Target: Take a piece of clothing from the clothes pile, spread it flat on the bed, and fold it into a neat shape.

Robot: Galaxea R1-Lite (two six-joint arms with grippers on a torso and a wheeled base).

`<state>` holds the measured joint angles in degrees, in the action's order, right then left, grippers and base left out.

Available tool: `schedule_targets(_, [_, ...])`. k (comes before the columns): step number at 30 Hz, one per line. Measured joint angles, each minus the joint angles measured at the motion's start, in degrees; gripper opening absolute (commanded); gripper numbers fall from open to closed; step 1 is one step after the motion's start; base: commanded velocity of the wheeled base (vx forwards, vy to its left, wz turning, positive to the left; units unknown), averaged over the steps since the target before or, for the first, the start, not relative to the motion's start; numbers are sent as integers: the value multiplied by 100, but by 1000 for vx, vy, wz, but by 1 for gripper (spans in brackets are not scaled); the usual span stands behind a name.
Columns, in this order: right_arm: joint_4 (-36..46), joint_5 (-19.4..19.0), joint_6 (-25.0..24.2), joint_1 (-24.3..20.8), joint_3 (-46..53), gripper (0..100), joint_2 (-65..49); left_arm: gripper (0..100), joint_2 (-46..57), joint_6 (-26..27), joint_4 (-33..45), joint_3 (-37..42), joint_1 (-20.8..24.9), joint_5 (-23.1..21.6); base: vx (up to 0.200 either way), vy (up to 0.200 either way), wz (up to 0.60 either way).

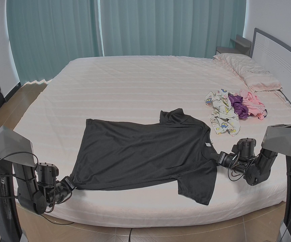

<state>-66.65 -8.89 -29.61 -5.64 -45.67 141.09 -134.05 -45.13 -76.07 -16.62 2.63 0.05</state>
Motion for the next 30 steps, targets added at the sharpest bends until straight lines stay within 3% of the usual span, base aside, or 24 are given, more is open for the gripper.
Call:
schedule_targets(8, [-55,73,-205,201,358,100,-304,0,-5,0,-2,5,0,-40,0,0,0])
schedule_targets(13, [-68,46,-596,107,1202,100,-774,0,-7,-2,-2,5,-5,-76,0,0,0])
schedule_targets(23, [-496,40,-1424,-942,2946,100,-1251,0,-13,5,-2,11,-10,-91,0,0,0])
schedule_targets(30, [-950,475,-1558,-1541,3277,100,-914,0,-16,6,-2,11,-7,-94,0,0,0])
